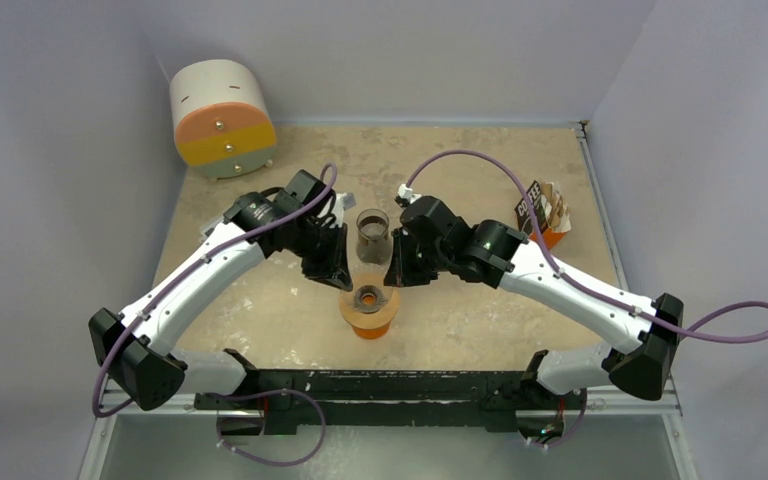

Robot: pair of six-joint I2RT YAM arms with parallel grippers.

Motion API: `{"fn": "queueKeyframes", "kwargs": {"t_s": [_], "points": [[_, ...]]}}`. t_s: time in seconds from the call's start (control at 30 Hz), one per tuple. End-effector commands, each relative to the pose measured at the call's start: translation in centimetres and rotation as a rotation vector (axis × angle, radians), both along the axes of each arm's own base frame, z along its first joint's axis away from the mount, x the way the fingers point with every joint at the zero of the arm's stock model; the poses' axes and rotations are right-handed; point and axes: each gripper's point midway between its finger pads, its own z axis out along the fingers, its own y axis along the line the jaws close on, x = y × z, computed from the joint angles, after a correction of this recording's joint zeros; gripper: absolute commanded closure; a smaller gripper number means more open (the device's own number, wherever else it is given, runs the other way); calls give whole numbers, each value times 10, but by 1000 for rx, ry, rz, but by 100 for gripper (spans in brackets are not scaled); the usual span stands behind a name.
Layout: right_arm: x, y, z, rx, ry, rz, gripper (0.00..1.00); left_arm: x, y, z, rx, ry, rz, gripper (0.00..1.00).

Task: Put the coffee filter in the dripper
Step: Place the coffee dripper in the dripper holder.

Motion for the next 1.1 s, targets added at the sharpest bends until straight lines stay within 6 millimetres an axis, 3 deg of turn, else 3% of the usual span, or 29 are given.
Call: {"fn": "queueKeyframes", "kwargs": {"t_s": [0.0,1.07], "points": [[-1,-6,-4,-13,3,-13,100,3,-3,-1,-11,-10,1,100],[-2,-24,-60,-82,3,-52,100,-6,11,-49,44,-12,-43,100]]}}
